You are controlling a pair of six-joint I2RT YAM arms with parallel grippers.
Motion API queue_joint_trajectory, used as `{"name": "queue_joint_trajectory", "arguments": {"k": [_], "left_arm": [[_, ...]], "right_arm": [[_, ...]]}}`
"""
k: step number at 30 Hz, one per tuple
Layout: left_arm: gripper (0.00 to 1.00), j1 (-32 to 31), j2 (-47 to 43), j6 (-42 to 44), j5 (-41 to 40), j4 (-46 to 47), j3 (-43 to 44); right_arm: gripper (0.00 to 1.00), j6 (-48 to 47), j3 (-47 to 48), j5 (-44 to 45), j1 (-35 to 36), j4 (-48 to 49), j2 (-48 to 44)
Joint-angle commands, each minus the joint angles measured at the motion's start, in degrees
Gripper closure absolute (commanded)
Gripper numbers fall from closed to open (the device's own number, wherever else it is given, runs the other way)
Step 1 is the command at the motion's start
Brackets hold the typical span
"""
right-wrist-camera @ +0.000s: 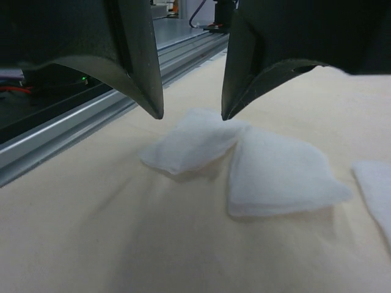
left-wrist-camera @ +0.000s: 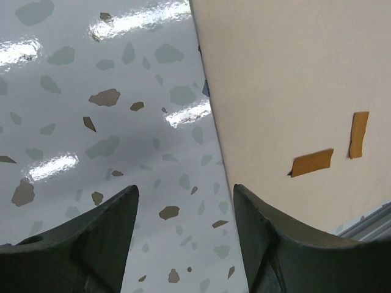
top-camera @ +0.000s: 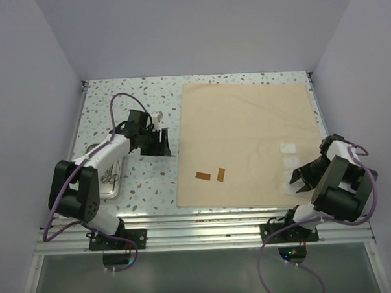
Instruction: Prepare the surgical pack
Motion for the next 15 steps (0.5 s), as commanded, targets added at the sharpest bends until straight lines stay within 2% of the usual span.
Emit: {"name": "queue_joint_trajectory", "arguments": {"k": [1,7,15], "left_arm": [[0.33,-0.3,2.1,1.8,1.0,1.7,2.1],[0.33,-0.3,4.1,1.5,1.9,1.9,3.0],[0.33,-0.3,4.1,1.3,1.7,2.2,1.9]], "right_arm": [[0.53,1.2,-3.3,1.3,0.2,-1.4,-5.5],[0.47,0.7,-5.2,3.9,0.1,-3.7,-12.6],[0.47,-1.8,-0.6,6.7,1.6,-2.8,-9.3]]}}
